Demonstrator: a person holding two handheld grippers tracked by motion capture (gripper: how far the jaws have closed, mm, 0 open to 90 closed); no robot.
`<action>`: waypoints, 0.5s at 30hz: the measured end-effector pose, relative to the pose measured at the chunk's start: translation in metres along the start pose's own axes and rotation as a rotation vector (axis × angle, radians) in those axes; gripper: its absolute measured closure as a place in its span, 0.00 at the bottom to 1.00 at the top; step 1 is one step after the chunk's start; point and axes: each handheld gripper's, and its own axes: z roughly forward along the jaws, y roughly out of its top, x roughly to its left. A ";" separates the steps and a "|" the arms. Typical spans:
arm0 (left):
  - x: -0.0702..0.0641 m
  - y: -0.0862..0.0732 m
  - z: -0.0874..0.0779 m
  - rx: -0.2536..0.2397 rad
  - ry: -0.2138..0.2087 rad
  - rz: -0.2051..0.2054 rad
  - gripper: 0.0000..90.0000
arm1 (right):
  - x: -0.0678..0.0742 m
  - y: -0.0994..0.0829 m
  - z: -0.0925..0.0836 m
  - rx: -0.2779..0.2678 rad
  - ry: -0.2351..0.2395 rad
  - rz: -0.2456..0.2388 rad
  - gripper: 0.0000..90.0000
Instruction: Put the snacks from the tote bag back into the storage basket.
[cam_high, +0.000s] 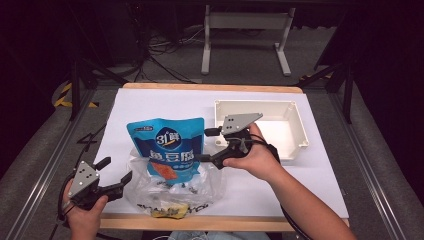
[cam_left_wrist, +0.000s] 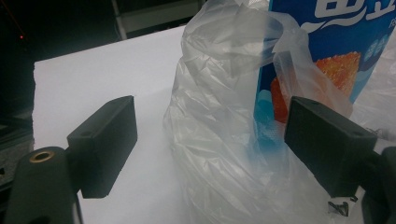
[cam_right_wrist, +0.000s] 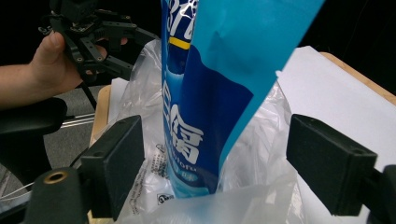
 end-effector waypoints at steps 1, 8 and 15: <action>0.000 0.000 0.000 0.001 0.000 0.000 0.20 | 0.000 0.000 0.002 0.002 0.001 -0.001 0.23; 0.000 0.000 0.000 -0.002 0.000 0.002 0.20 | -0.001 0.000 0.017 0.008 0.014 -0.008 0.22; 0.000 0.000 0.000 -0.003 0.001 0.003 0.20 | -0.002 -0.002 0.029 0.009 0.015 -0.019 0.22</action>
